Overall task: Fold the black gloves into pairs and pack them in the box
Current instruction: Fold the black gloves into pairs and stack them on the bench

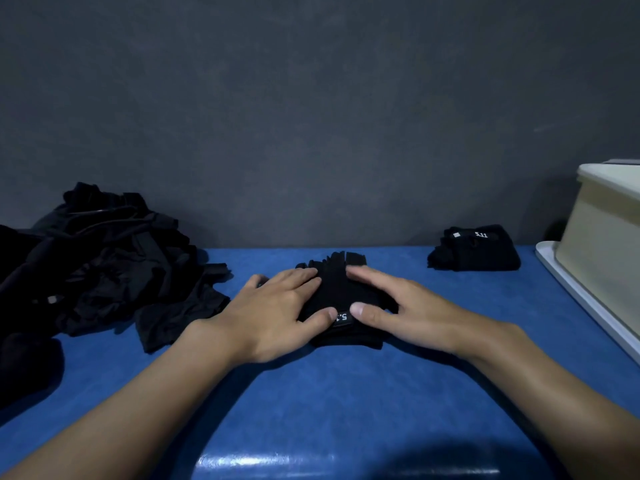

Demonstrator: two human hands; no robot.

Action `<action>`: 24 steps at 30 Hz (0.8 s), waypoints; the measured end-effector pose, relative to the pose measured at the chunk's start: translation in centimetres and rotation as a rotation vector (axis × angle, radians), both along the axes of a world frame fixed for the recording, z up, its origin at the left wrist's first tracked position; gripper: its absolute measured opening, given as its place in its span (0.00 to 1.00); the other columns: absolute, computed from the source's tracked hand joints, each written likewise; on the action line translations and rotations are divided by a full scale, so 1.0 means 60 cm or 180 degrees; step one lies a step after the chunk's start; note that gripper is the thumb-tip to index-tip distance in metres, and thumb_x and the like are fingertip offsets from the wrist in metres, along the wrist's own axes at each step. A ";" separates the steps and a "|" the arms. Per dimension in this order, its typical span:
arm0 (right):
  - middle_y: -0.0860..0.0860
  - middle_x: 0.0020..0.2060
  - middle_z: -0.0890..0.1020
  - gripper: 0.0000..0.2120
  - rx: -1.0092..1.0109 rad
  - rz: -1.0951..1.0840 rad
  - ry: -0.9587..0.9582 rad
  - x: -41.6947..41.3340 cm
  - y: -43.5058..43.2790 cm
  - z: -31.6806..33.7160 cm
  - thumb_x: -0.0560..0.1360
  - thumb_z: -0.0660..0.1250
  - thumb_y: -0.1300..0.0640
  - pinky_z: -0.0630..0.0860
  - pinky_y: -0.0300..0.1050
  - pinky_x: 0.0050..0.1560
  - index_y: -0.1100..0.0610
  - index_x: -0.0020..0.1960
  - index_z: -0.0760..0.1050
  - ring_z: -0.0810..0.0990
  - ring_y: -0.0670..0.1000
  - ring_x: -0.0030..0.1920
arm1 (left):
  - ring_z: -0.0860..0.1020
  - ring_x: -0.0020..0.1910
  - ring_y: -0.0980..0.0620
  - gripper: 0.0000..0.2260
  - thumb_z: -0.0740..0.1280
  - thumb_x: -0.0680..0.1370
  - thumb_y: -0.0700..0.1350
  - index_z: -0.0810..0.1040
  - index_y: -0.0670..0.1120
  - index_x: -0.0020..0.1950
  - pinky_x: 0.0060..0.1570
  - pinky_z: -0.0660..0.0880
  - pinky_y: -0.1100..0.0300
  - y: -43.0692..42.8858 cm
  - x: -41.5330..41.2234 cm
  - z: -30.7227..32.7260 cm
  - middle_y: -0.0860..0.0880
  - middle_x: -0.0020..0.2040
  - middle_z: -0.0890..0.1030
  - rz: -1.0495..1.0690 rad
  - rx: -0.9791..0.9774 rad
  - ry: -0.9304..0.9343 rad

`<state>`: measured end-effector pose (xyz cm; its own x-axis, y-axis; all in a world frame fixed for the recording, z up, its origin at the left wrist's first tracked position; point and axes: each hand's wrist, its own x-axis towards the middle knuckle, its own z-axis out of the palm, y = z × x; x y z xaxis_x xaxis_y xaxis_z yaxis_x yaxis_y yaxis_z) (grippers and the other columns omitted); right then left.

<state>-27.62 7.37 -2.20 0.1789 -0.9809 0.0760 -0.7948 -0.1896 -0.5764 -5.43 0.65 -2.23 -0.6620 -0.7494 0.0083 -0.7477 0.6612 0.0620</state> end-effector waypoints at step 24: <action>0.37 0.72 0.67 0.23 0.0028 0.0228 0.0036 -0.013 0.017 0.001 0.75 0.71 0.47 0.53 0.44 0.77 0.42 0.69 0.71 0.53 0.33 0.75 | 0.47 0.79 0.60 0.32 0.46 0.80 0.67 0.55 0.53 0.81 0.77 0.49 0.49 -0.002 0.010 -0.006 0.57 0.81 0.51 -0.0008 0.0153 0.0149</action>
